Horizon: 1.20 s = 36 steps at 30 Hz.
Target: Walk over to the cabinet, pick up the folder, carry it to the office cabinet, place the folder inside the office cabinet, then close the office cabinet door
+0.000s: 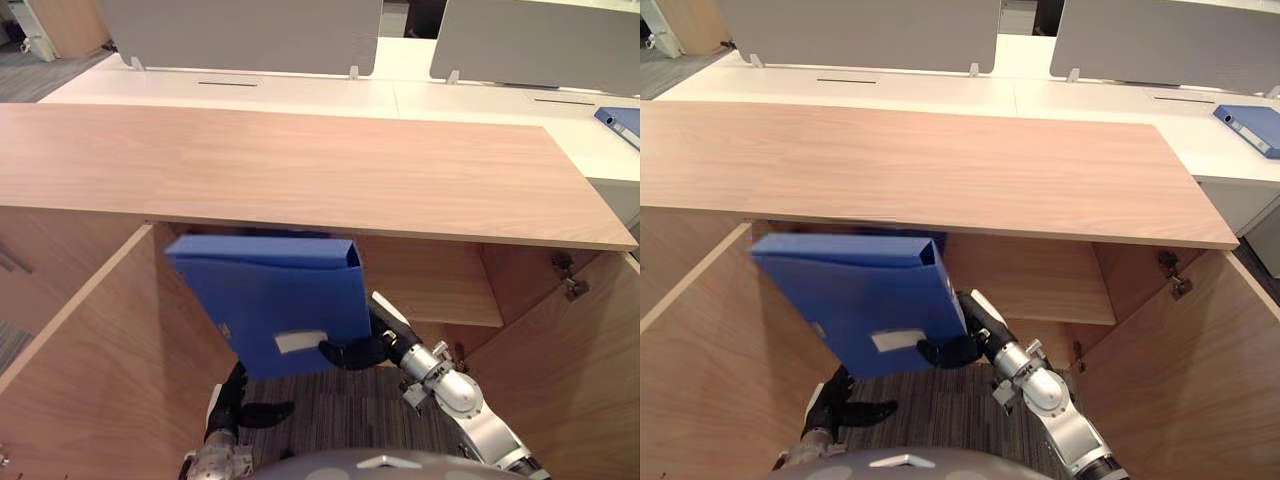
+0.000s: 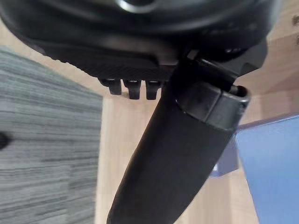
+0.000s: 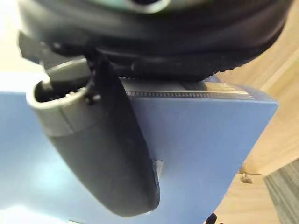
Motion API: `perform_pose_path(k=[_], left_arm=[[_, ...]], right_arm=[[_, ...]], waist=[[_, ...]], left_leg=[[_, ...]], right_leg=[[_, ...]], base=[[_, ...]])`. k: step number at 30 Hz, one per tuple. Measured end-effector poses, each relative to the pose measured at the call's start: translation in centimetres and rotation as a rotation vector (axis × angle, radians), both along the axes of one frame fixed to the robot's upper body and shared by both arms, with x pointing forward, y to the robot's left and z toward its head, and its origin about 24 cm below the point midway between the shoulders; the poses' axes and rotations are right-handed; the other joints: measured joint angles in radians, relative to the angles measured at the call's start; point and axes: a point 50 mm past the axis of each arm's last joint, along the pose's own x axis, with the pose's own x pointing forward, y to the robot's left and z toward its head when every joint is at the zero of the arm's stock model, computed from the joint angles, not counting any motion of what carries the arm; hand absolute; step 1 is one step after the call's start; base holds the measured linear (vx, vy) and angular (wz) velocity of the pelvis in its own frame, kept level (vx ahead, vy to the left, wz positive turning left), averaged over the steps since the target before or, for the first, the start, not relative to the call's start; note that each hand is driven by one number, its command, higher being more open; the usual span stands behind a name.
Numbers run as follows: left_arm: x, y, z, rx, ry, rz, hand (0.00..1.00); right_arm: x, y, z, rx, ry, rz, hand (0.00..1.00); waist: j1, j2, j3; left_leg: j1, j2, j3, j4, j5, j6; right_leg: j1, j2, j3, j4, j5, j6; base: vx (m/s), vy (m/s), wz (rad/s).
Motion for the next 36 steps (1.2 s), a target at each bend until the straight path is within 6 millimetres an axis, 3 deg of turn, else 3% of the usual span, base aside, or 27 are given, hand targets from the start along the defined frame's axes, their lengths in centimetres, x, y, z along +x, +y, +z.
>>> perform_pose_path(k=[4,6,8,10,12,15,21,23,29,33,36], left_arm=[[0.3,0.6,-0.6,0.044,0.051,-0.042,1.00],[1.2,0.8,-0.7,0.054,0.047,-0.047,1.00],[3.0,0.7,-0.3,0.060,0.011,-0.057,1.00],[5.8,-0.2,0.3,0.050,-0.046,-0.096,1.00],[7.6,-0.8,1.0,0.038,-0.097,-0.101,1.00],[10.0,-1.4,2.1,0.029,-0.167,-0.120,1.00],[13.4,-3.6,4.7,-0.029,-0.328,-0.116,1.00],[14.5,-4.1,5.9,-0.046,-0.388,-0.115,1.00],[16.5,-4.8,9.2,-0.084,-0.553,-0.088,1.00],[17.7,-4.7,10.9,-0.099,-0.632,-0.067,1.00],[18.0,-4.5,11.6,-0.104,-0.667,-0.052,1.00]], right_arm=[[0.3,0.1,-0.5,-0.092,-0.018,0.045,0.00],[1.3,0.3,-0.2,-0.124,-0.051,0.063,0.00],[3.0,0.8,1.1,-0.159,-0.137,0.089,0.00],[5.4,1.1,3.3,-0.175,-0.245,0.086,0.00],[6.9,1.5,5.0,-0.171,-0.322,0.073,0.00],[8.4,1.9,6.9,-0.158,-0.404,0.042,0.00],[9.3,2.3,9.2,-0.082,-0.479,-0.031,0.00],[9.3,2.3,10.5,-0.042,-0.521,-0.047,0.00],[10.6,1.8,15.5,0.296,-0.576,-0.185,0.00],[11.8,-0.1,18.3,0.574,-0.555,-0.297,0.00],[12.1,-1.8,19.0,0.731,-0.530,-0.354,0.00]], waist=[[0.000,0.003,0.026],[0.001,0.004,0.078],[0.001,0.019,0.138],[0.001,0.056,0.220],[0.001,0.066,0.261],[0.002,0.071,0.313],[0.022,0.085,0.351],[0.032,0.084,0.357],[0.053,0.077,0.376],[0.065,0.067,0.388],[0.068,0.060,0.395]], left_leg=[[-0.050,0.001,0.006,0.010,-0.004,-0.005],[-0.096,0.005,0.014,0.074,-0.029,-0.003],[-0.208,0.021,0.026,0.222,-0.087,-0.002],[-0.330,0.053,0.023,0.375,-0.141,-0.003],[-0.419,0.061,0.021,0.448,-0.151,-0.005],[-0.546,0.062,0.009,0.555,-0.182,0.001],[-0.822,0.079,-0.006,0.773,-0.242,-0.002],[-0.893,0.085,-0.012,0.817,-0.246,-0.002],[-1.061,0.112,-0.040,0.951,-0.263,-0.012],[-1.146,0.122,-0.058,1.024,-0.279,-0.019],[-1.180,0.127,-0.064,1.056,-0.287,-0.025]], right_leg=[[-0.049,0.001,0.006,0.003,0.003,-0.002],[-0.077,0.000,0.017,0.020,0.007,-0.003],[-0.146,0.007,0.031,0.065,0.009,-0.006],[-0.242,0.028,0.036,0.152,0.006,-0.010],[-0.345,0.031,0.037,0.247,-0.013,-0.023],[-0.481,0.025,0.033,0.381,-0.063,-0.021],[-0.770,0.013,0.030,0.641,-0.152,-0.020],[-0.843,0.014,0.027,0.692,-0.160,-0.025],[-1.007,0.028,0.014,0.835,-0.198,-0.041],[-1.091,0.033,0.004,0.917,-0.224,-0.051],[-1.125,0.036,0.002,0.952,-0.235,-0.056]], base=[[0.00,0.000,-0.04],[-0.01,0.002,-0.15],[-0.04,0.006,-0.21],[-0.10,0.021,-0.14],[-0.16,0.015,-0.12],[-0.15,-0.004,0.03],[-0.20,-0.049,0.06],[-0.18,-0.048,0.04],[-0.08,-0.050,0.03],[-0.02,-0.025,0.02],[0.00,0.000,0.00]])
